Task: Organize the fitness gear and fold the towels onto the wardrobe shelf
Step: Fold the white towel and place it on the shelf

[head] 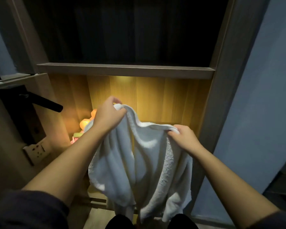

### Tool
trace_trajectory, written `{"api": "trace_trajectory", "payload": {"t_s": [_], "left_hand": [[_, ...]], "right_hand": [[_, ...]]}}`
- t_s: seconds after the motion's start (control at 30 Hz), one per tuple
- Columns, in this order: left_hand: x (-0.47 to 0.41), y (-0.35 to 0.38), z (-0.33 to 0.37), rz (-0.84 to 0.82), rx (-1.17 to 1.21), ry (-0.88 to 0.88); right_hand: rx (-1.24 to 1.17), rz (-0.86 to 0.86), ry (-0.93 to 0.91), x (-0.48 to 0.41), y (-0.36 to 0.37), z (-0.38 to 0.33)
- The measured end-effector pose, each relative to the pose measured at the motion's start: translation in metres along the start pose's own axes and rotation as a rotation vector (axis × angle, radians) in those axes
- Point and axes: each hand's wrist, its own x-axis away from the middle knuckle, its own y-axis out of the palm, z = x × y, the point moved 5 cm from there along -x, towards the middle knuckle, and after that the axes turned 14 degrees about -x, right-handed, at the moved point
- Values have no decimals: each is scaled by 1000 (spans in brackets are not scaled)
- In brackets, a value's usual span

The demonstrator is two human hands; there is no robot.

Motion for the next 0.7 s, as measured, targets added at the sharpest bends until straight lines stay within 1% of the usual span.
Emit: {"api": "trace_trajectory", "payload": {"t_s": [0.07,0.17,0.23,0.33,0.43,0.53,0.6,0.7], "left_hand": [[9,10,9,-125,-71,109],[26,24,27,-313,-55,326],[38,31,37,-400,0,433],[49,33,51,-496,161,562],[52,29,57,-560,267,599],[49,31,54,-561,213,579],[47,33,51,-501,164,534],[44,32,45,-360,159,453]], "right_hand": [[6,-13,-81,1,1,-23],[-4,-87,-186,5,7,-59],[-18,-128,-232,9,12,-78],[-43,-204,-251,13,16,-96],[-47,-317,-281,14,11,-101],[9,-334,-280,13,2,-94],[42,-334,-274,11,-2,-86],[49,-345,-214,8,-5,-72]]}}
